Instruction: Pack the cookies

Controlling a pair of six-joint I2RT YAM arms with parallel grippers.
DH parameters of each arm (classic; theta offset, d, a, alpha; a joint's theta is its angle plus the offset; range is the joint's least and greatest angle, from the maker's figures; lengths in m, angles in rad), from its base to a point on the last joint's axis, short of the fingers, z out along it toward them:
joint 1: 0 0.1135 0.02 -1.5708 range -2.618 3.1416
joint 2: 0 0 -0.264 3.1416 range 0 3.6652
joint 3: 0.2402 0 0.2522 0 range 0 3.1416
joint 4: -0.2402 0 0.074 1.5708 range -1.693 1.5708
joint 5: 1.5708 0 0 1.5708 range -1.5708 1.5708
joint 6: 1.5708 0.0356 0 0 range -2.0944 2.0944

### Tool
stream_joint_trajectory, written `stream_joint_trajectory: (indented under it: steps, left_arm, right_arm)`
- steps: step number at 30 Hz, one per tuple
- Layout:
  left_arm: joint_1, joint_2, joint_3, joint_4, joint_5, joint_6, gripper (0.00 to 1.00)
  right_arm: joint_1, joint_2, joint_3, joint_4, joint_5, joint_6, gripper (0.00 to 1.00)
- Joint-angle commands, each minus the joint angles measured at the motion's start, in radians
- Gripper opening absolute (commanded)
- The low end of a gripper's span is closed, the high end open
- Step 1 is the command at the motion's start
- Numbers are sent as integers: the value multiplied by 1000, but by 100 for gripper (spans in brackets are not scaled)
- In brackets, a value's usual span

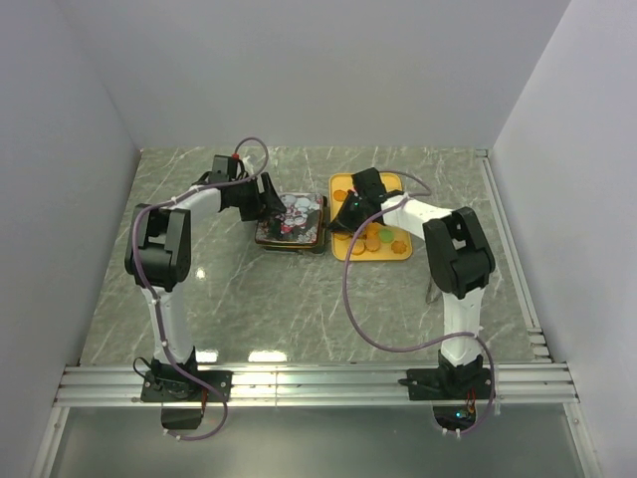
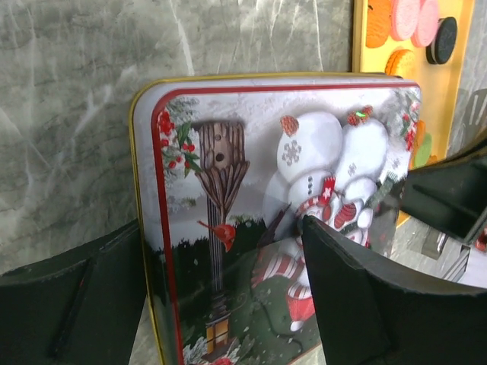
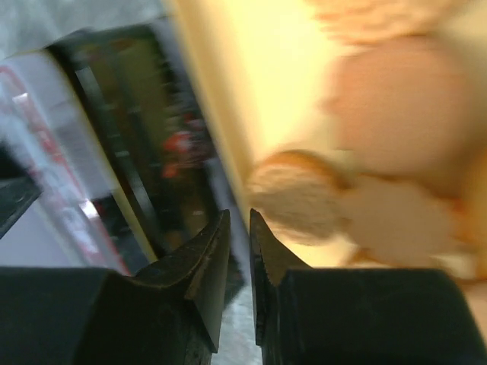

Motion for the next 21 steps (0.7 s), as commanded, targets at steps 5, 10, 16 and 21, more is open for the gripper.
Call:
stream_joint_trajectory:
  steps: [5, 10, 16, 21]
  left_arm:
    - [-36, 54, 153, -166, -69, -39, 92]
    - [-64, 49, 211, -215, -95, -68, 99]
    - [-123, 74, 295, -327, -174, -40, 100]
    - [-149, 69, 303, -319, -181, -71, 99]
  right_arm:
    - [77, 55, 100, 11, -61, 4, 23]
    - [79, 73, 114, 9, -80, 7, 22]
    - [79, 87, 110, 44, -108, 30, 22]
    - [79, 96, 104, 98, -148, 51, 22]
